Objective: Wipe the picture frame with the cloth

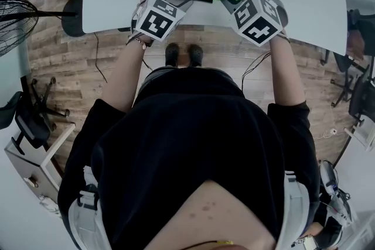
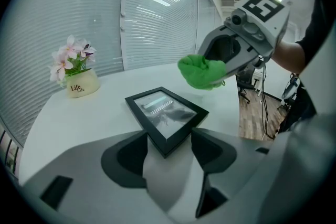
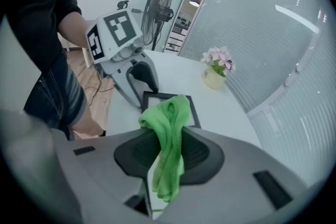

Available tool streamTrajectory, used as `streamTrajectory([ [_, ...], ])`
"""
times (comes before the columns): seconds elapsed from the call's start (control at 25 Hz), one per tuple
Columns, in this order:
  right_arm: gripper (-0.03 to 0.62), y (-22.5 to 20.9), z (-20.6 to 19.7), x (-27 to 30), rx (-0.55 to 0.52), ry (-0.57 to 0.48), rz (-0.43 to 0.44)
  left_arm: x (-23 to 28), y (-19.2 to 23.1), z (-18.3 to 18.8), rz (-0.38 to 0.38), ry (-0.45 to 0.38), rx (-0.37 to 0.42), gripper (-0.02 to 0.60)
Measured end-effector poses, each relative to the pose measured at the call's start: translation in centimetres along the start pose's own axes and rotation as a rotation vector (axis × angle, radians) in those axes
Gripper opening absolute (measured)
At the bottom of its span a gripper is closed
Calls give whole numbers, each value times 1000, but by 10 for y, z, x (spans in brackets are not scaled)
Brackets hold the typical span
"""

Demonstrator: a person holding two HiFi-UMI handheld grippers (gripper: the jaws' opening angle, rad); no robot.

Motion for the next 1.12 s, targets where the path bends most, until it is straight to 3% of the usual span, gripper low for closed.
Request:
streamTrajectory([
  [0.16,100,-30,9,16,2,-8,-112,1,1,1,-2,3,-3,273],
  [0.48,100,-53,27,62,-14,-26,-223,2,-3,-2,7,9,0,272],
  [0.68,100,-47,28,91,-87,11,-227,5,-8,-3,45,26,32,268],
  [1.12,100,-40,19,118,-123,65,-221,7,-7,-2,32,39,14,267],
])
Point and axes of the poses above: the fingertips, and each gripper's own axes: x forward along the fingers, y to its left, z out of its top, the point moved 10 cm from there along -x, backward along the fingers, and after that the axes turned 13 degrees about -z, right-handed, at the moved point
